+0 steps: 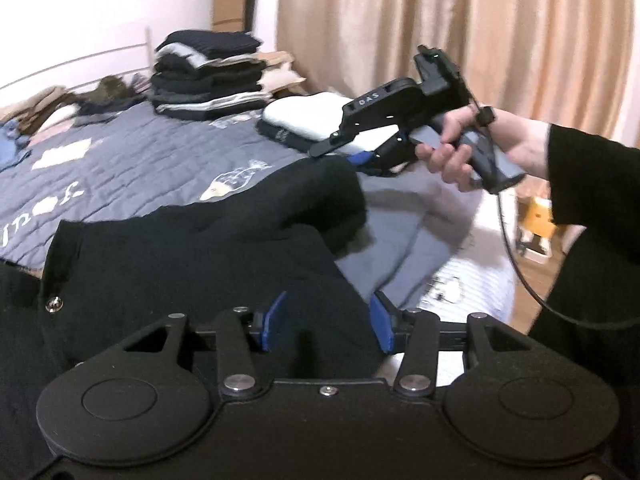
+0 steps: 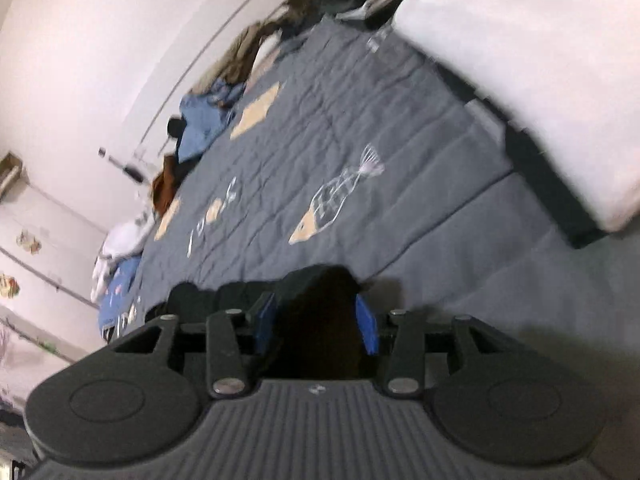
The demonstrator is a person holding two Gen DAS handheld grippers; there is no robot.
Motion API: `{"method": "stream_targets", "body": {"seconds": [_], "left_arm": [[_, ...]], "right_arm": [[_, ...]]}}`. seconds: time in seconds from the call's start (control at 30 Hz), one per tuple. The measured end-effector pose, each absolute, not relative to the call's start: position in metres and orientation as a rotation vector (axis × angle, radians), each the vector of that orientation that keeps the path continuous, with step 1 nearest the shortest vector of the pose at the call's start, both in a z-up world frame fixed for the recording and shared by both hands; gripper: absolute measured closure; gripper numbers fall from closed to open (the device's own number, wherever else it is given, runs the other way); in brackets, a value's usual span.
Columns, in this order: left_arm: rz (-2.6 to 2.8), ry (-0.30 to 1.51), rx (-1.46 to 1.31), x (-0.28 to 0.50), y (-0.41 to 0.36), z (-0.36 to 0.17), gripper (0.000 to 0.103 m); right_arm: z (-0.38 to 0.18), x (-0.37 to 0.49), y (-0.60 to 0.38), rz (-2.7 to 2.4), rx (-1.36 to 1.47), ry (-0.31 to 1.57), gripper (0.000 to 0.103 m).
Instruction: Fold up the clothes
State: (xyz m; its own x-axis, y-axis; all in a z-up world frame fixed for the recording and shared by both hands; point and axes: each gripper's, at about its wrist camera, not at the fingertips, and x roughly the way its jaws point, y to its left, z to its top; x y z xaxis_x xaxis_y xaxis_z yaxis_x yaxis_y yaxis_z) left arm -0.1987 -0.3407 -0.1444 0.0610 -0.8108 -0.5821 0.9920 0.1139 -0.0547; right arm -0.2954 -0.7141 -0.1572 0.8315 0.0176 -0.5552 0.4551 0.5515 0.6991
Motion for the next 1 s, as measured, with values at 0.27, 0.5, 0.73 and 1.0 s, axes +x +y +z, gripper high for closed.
{"method": "stream_targets", "body": {"seconds": [0.27,0.5,0.73,1.0], "left_arm": [[-1.356,0.642,0.451,-0.202,-0.354,-0.170,0.047],[-1.325,0.743,0.506,-0.198,-0.359,-0.193,0.082],[-1.346,0.754,0.563,-0.201,-0.358,-0.196,0.092],[-1.334,0.774,0.550,-0.200,-0.360,-0.203,0.092]], "right_arm": [[-0.163,-0.266,-0.708,-0.257,0.952,0.577,0.065],[-0.162,-0.258,-0.711,-0.322,0.944,0.531,0.096],[-0.139,-0.251,-0.706,-0.352,0.809,0.413,0.097],[-0.177,-0.227,-0.707,-0.409,0.631,0.639,0.095]]}}
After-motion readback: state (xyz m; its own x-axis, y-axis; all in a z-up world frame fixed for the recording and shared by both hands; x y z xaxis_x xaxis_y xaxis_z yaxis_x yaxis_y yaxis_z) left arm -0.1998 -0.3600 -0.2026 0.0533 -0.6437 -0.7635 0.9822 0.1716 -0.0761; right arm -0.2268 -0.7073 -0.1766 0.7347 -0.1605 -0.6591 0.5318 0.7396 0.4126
